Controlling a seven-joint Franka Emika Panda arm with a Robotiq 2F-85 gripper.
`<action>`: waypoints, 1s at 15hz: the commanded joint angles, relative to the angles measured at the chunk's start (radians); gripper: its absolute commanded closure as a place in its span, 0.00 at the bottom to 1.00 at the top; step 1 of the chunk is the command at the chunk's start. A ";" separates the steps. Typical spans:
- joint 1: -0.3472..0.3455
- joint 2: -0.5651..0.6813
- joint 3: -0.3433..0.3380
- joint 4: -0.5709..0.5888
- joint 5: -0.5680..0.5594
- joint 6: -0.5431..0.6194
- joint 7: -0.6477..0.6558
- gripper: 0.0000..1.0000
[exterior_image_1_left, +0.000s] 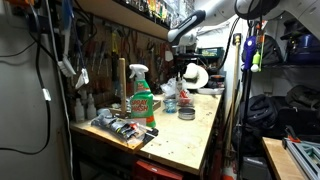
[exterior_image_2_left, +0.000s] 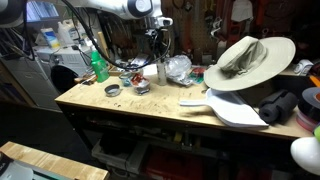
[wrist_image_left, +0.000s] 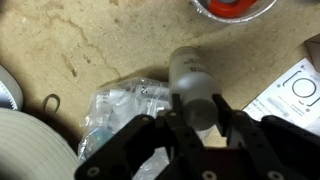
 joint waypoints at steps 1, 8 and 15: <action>-0.006 -0.033 -0.003 -0.040 0.005 0.013 -0.006 0.90; -0.013 -0.166 -0.037 -0.209 -0.023 0.038 -0.055 0.90; -0.027 -0.375 -0.076 -0.483 -0.070 0.163 -0.197 0.90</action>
